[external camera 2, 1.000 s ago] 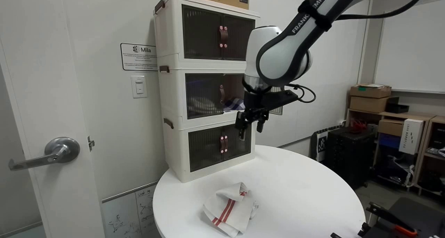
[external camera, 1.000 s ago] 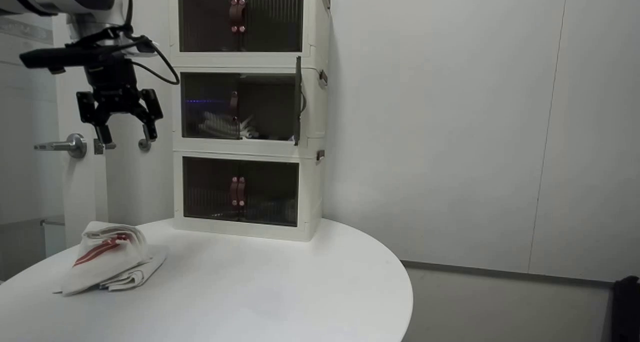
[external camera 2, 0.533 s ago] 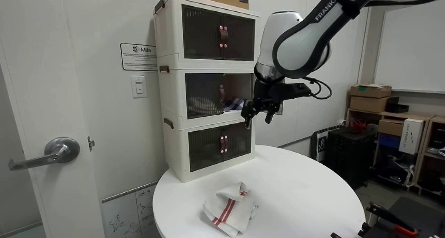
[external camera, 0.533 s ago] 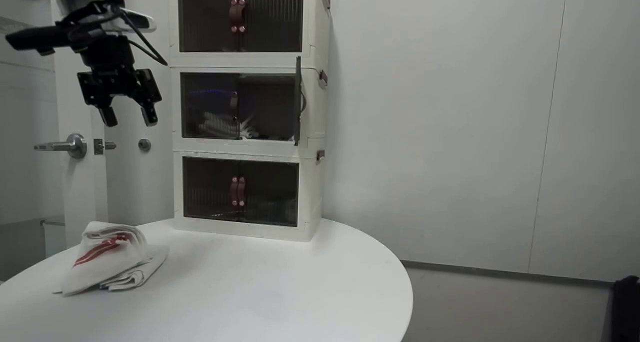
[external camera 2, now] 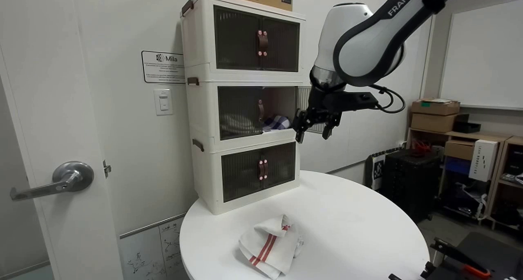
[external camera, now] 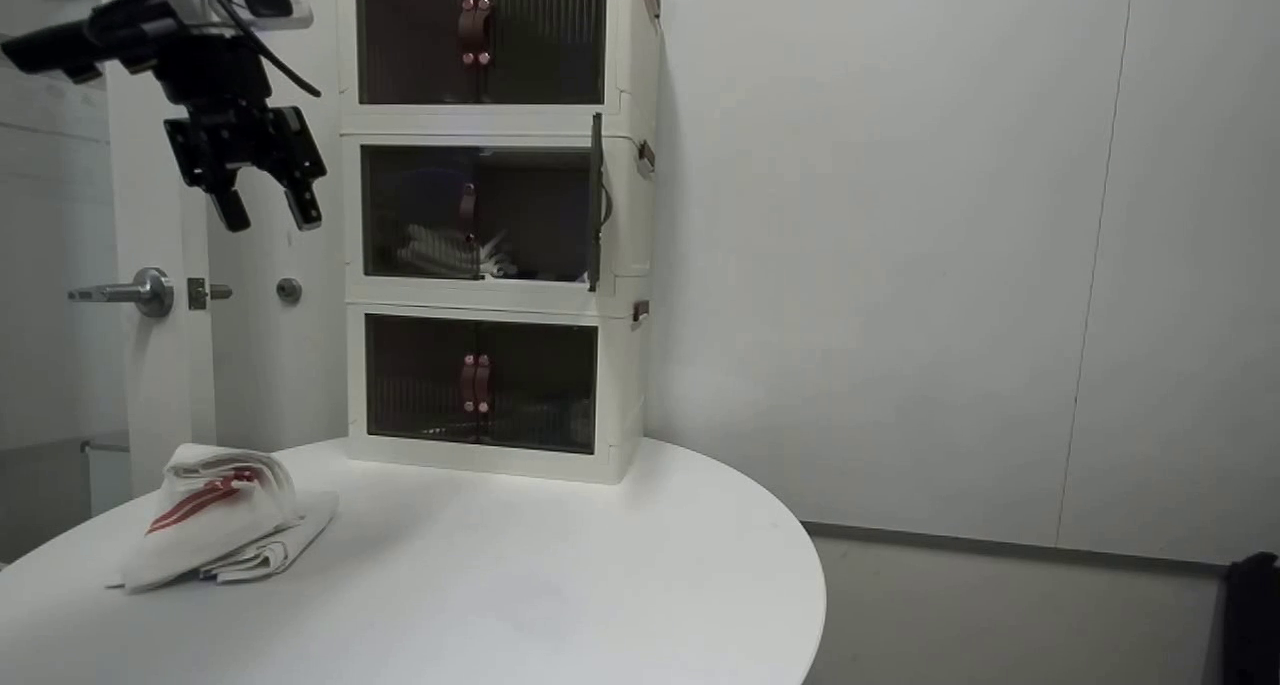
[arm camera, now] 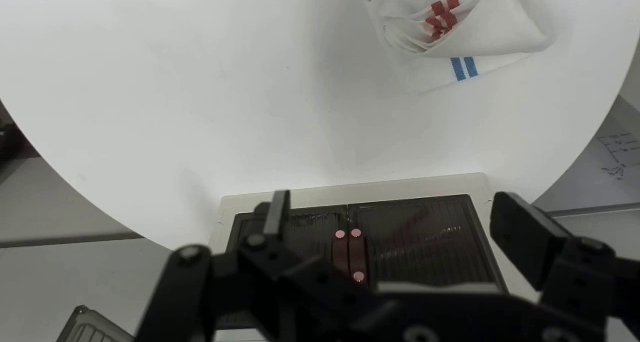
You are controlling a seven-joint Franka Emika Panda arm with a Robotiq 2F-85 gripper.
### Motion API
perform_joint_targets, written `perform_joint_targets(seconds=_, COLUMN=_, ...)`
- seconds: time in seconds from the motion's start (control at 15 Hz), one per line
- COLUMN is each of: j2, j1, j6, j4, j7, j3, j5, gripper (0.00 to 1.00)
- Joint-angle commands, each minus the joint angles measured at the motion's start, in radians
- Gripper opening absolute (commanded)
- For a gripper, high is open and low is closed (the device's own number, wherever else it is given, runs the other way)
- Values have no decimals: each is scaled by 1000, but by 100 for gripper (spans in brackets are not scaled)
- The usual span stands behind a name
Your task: Take the towel from the middle drawer
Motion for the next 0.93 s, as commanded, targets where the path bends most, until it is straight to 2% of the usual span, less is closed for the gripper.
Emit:
perform_joint_targets(seconds=0.0, j2=-82, j1=-43, j6=12, j4=-41, j7=62, j3=49, j5=-27, gripper=100)
perform_joint_targets(seconds=0.07, j2=-29, j1=-28, j6=-1, j4=-9, j7=9, j3=32, j5=11, gripper=100)
perform_joint_targets(seconds=0.87, j2=-30, j1=-31, j6=-2, j4=-11, j7=11, j3=37, j5=12, gripper=100)
